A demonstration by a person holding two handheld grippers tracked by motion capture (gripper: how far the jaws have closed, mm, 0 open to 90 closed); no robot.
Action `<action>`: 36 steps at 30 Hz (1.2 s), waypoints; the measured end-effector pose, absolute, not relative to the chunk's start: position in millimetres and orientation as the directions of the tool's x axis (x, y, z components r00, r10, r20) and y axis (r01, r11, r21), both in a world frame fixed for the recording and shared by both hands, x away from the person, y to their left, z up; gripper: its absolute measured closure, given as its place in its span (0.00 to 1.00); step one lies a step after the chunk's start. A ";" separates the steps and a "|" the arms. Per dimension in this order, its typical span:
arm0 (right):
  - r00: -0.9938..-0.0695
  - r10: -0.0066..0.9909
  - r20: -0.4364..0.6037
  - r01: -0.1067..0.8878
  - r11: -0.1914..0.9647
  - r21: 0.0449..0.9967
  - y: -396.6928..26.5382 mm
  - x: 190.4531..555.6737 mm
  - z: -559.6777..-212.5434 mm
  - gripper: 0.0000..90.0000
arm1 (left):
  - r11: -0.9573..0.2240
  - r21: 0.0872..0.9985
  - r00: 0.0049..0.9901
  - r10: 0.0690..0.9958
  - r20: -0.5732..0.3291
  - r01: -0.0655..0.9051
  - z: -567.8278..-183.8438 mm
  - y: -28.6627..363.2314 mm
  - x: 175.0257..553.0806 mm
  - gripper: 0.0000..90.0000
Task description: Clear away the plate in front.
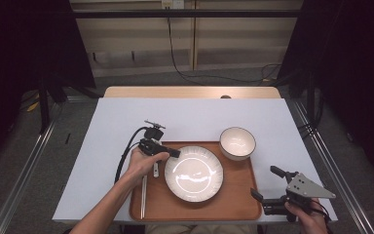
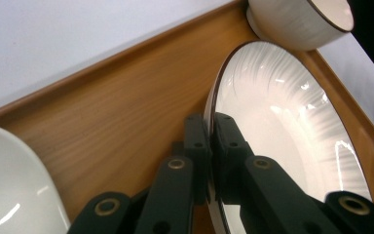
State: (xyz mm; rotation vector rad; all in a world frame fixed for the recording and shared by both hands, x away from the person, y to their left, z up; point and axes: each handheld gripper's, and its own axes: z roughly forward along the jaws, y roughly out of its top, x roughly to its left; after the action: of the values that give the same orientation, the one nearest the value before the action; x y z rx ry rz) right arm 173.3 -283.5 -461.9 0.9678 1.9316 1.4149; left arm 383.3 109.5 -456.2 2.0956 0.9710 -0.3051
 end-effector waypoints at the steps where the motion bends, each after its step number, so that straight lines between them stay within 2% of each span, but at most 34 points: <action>1: -0.590 0.807 -0.017 0.228 0.187 0.956 -283.6 173.2 -461.9 0.01 | -0.395 0.561 0.678 0.538 -0.501 0.728 -456.2 109.5 383.3 0.96; 8: -0.594 0.804 -0.020 0.226 0.191 0.955 -283.6 173.4 -462.2 0.01 | -0.418 0.562 0.692 0.544 -0.475 0.714 -458.9 107.7 384.5 0.95; 9: -0.589 0.808 -0.019 0.228 0.189 0.955 -283.2 172.7 -461.7 0.01 | -0.448 0.563 0.709 0.558 -0.431 0.695 -459.0 104.8 383.3 0.94; 29: -0.591 0.807 -0.015 0.230 0.186 0.955 -282.5 173.5 -462.4 0.01 | -0.464 0.582 0.733 0.546 -0.407 0.668 -464.8 98.2 391.2 0.93; 33: -0.596 0.803 -0.017 0.229 0.190 0.955 -283.2 173.0 -462.3 0.01 | -0.491 0.594 0.758 0.541 -0.365 0.637 -463.9 94.2 387.8 0.90; 36: -0.595 0.804 -0.016 0.230 0.189 0.955 -283.4 173.2 -462.3 0.01 | -0.505 0.601 0.769 0.544 -0.336 0.620 -464.6 92.9 386.7 0.83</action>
State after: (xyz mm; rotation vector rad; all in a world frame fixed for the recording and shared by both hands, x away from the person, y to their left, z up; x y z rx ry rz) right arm 173.2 -283.4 -462.3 0.9639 1.9415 1.4165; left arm 386.7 92.9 -464.6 2.2245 0.8636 -0.1326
